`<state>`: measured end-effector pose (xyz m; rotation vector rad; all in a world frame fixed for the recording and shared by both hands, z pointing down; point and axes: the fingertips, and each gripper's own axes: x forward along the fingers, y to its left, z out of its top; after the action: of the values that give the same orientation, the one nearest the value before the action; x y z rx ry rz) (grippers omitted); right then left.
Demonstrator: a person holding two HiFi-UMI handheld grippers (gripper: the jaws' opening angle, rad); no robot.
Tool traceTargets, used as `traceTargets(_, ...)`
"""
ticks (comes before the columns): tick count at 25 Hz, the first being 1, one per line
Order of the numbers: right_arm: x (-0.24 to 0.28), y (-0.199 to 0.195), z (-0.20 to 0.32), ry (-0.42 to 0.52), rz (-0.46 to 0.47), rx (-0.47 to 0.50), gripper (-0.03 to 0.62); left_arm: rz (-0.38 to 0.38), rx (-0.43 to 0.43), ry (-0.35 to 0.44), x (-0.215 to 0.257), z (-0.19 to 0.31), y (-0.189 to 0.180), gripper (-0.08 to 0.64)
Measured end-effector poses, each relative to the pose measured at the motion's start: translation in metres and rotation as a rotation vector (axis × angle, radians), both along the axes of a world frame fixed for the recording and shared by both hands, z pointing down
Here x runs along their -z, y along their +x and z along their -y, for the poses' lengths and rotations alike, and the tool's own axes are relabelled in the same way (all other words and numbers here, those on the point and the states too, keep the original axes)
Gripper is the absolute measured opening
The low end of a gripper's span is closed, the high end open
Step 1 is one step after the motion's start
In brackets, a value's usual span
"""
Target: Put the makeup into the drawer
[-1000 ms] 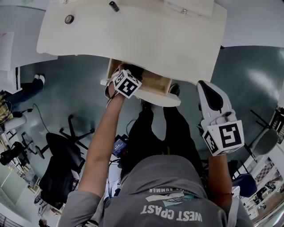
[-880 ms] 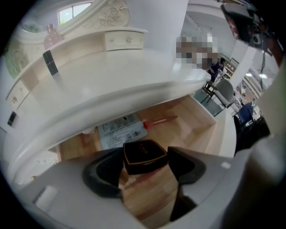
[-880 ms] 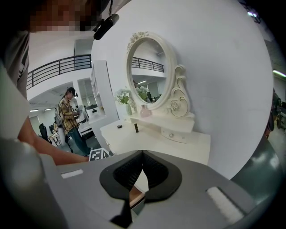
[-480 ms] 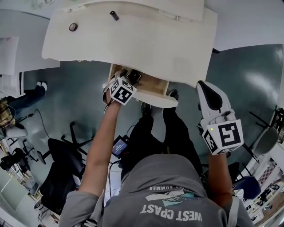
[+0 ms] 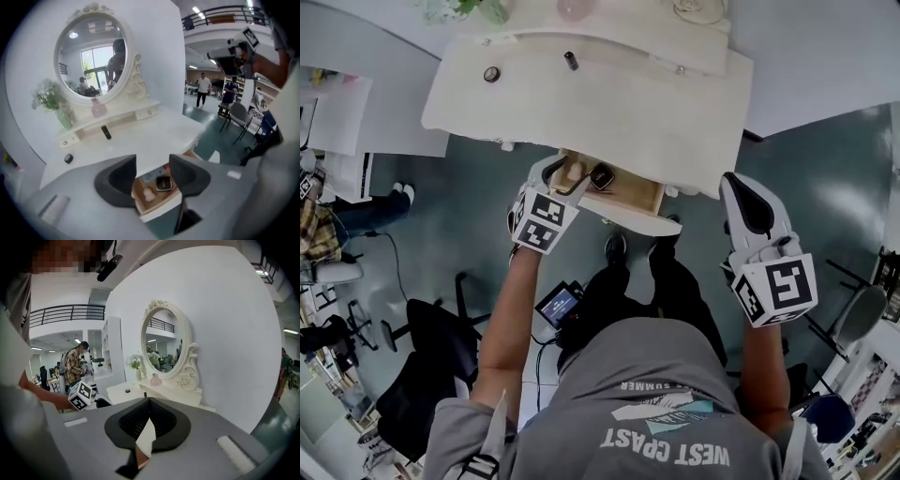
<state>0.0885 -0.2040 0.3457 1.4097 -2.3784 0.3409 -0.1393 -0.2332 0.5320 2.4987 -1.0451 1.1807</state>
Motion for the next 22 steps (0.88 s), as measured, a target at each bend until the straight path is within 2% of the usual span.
traceTargets(8, 0.067, -0.031, -0.020, 0.108, 0.006, 0.050, 0.002, -0.224, 0.053, 0.313, 0.174, -0.011, -0.025, 0.139)
traceTargets(14, 0.104, -0.068, -0.037, 0.175, 0.012, 0.114, 0.002, -0.364, 0.067, 0.521, 0.282, -0.038, -0.053, 0.007)
traceTargets(19, 0.149, -0.077, -0.054, 0.235, 0.019, 0.143, 0.002, -0.439, 0.048, 0.657, 0.362, -0.071, -0.065, 0.001)
traceTargets(22, 0.168, -0.083, -0.057, 0.272, 0.019, 0.154, 0.001, -0.477, 0.042, 0.710, 0.392, -0.083, -0.074, 0.002)
